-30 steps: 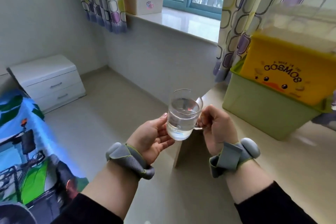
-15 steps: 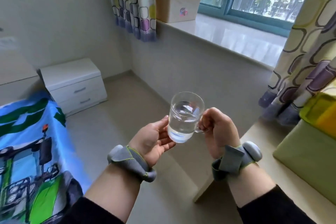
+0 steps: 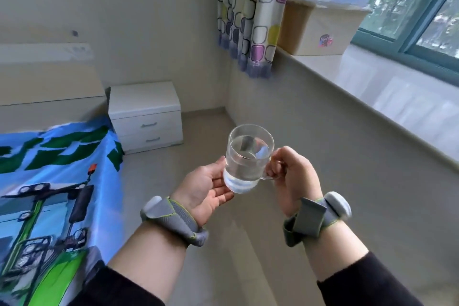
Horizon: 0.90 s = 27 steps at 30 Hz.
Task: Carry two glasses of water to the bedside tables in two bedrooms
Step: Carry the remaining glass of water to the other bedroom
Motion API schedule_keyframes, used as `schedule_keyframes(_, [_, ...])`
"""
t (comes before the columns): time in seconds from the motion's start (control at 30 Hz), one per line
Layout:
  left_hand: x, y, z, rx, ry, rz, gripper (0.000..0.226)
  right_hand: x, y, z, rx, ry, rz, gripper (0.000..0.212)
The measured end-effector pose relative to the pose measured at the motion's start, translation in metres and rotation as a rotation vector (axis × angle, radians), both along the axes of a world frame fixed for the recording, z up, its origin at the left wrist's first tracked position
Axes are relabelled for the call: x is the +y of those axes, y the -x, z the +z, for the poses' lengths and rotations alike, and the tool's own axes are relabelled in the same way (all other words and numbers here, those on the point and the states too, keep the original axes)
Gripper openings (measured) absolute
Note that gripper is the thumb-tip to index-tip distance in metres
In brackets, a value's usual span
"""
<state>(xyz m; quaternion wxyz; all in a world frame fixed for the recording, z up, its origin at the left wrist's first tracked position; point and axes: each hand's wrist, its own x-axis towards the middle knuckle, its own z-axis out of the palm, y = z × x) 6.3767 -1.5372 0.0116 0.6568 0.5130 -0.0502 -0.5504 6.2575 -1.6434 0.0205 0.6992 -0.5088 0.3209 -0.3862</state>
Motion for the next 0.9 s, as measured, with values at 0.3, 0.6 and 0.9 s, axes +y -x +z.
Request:
schedule_keyframes(0.3, [-0.073, -0.138, -0.008, -0.039, -0.010, 0.104, 0.025, -0.083, -0.150, -0.008, 0.033, -0.031, 0.089, 0.025])
schedule_keyframes(0.6, [-0.139, -0.282, -0.003, -0.060, -0.032, 0.151, 0.026, -0.153, -0.296, -0.005, 0.062, 0.004, 0.135, 0.022])
schedule_keyframes(0.9, [-0.212, -0.406, -0.012, -0.057, -0.059, 0.247, 0.027, -0.240, -0.429, -0.015, 0.133, 0.122, 0.273, 0.018])
